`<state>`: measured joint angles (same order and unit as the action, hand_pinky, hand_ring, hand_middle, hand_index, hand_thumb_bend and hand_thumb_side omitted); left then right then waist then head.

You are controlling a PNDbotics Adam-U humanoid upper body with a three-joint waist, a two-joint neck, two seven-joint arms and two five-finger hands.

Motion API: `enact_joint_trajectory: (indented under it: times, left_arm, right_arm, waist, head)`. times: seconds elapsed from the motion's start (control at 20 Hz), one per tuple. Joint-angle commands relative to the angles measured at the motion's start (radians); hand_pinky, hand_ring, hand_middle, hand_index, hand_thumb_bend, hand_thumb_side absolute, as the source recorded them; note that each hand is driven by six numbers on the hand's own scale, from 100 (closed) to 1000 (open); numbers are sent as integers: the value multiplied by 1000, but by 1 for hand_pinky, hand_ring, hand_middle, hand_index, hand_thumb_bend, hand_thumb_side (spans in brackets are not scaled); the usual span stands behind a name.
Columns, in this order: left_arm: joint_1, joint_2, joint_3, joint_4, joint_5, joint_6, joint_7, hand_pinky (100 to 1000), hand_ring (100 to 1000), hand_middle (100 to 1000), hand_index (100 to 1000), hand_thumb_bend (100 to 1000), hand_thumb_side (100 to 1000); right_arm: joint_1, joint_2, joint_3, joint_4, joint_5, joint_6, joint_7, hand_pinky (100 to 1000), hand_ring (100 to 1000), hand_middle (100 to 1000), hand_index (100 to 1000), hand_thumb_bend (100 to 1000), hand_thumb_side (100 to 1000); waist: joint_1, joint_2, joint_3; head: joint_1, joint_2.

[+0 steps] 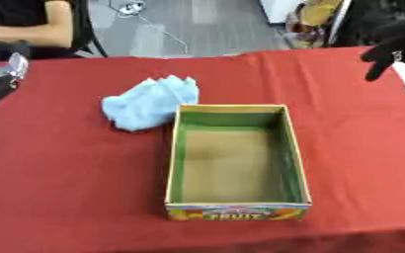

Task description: Pick up objects on the table and place them in the box.

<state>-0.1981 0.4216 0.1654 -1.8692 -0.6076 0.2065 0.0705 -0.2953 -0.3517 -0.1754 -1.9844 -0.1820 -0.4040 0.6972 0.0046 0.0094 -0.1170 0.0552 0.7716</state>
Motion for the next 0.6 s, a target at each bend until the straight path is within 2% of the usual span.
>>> enact_joint_trajectory:
  times: [0.05, 0.15, 0.2, 0.25, 0.35, 0.45, 0.5, 0.55, 0.6]
  left_arm:
    - [-42, 96, -12, -9, -35, 18, -42, 549, 734, 895, 930, 478, 525]
    - [-100, 208, -50, 13, -78, 39, -138, 578, 751, 900, 951, 569, 514]
    - [-131, 255, -70, 20, -102, 41, -194, 595, 751, 900, 951, 569, 514]
    - [-169, 315, -104, 28, -134, 31, -264, 618, 775, 911, 970, 650, 541]
    - [-267, 404, -164, 79, -155, 11, -412, 642, 784, 913, 979, 684, 575]
    - [-360, 455, -220, 141, -154, -20, -527, 662, 785, 917, 986, 714, 616]
    - [-410, 468, -248, 181, -154, -38, -576, 659, 787, 917, 985, 710, 608]
    - [-457, 473, -276, 227, -156, -54, -619, 665, 773, 917, 989, 717, 651]
    - [-507, 468, -302, 284, -161, -69, -657, 664, 774, 917, 988, 716, 647]
  right_arm:
    - [1, -16, -6, -16, 2, -4, 11, 494, 668, 758, 946, 356, 638]
    - [6, -19, -3, -16, 2, 0, 14, 493, 668, 759, 946, 355, 638]
    - [8, -19, -2, -16, 1, 1, 15, 493, 668, 759, 946, 370, 637]
    - [9, -21, 0, -16, 1, 3, 18, 493, 668, 759, 946, 355, 638]
    - [11, -23, 3, -16, -1, 6, 21, 494, 668, 759, 946, 355, 638]
    - [11, -24, 5, -16, -3, 9, 23, 493, 668, 759, 946, 355, 638]
    - [11, -24, 6, -16, -4, 10, 25, 493, 668, 759, 946, 355, 638]
    - [10, -25, 8, -16, -5, 11, 27, 493, 668, 759, 946, 355, 638]
    - [10, -24, 9, -16, -6, 12, 29, 493, 668, 759, 946, 354, 638]
  waist:
    - [2, -19, -5]
    - [6, -28, -11]
    - [8, -31, -13]
    - [12, -35, -18]
    - [17, -42, -25]
    - [22, -47, -30]
    - [24, -48, -32]
    - [25, -50, -34]
    - [26, -51, -35]
  head:
    - [-6, -2]
    - [-1, -2]
    - [0, -2]
    - [6, -2]
    - [17, -2]
    - [23, -2]
    - [25, -2]
    - [28, -2]
    - [30, -2]
